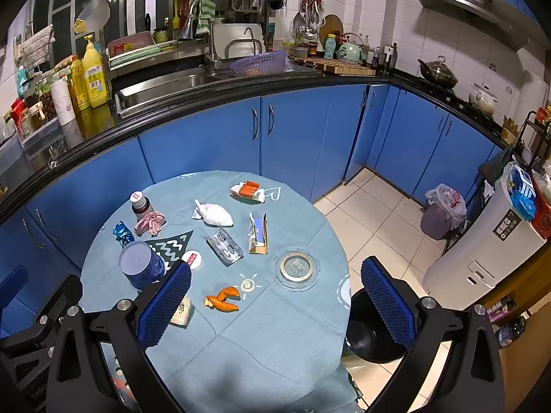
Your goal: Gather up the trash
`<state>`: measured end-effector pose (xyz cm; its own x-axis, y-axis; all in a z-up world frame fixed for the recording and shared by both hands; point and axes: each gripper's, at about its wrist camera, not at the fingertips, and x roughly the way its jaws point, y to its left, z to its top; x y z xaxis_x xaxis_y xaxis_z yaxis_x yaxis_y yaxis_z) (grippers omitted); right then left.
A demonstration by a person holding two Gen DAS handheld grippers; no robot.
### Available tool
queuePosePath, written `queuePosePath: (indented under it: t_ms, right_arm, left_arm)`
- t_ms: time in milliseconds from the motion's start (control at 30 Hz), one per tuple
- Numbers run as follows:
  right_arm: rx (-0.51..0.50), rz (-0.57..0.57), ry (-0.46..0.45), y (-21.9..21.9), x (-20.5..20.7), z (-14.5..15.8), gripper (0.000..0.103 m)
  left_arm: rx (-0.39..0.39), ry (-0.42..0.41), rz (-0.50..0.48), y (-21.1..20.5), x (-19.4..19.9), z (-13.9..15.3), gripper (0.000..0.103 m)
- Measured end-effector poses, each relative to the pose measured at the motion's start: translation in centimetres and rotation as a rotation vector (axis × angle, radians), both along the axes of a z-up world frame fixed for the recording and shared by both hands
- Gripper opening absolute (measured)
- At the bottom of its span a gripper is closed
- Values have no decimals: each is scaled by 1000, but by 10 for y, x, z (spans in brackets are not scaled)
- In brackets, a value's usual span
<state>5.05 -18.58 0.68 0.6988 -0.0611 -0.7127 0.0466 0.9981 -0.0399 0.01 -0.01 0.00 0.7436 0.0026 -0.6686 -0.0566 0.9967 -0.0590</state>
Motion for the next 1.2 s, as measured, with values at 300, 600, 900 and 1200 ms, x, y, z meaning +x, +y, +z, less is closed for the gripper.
queuePosePath:
  t_ms: [300, 600, 900, 1200]
  right_arm:
    - [0, 1, -4, 0, -1, 1, 97]
    - [1, 0, -4, 1, 0, 2, 97]
    - [0, 0, -6, 2, 1, 3, 97]
    - [0, 0, -6, 2, 1, 3, 97]
  left_arm:
    - [-4, -3, -1, 0, 0, 0, 100]
    - [-4, -3, 0, 0, 0, 0, 100]
    - [-6, -3, 0, 0, 0, 0, 100]
    - [-8, -3, 0, 0, 0, 0, 100]
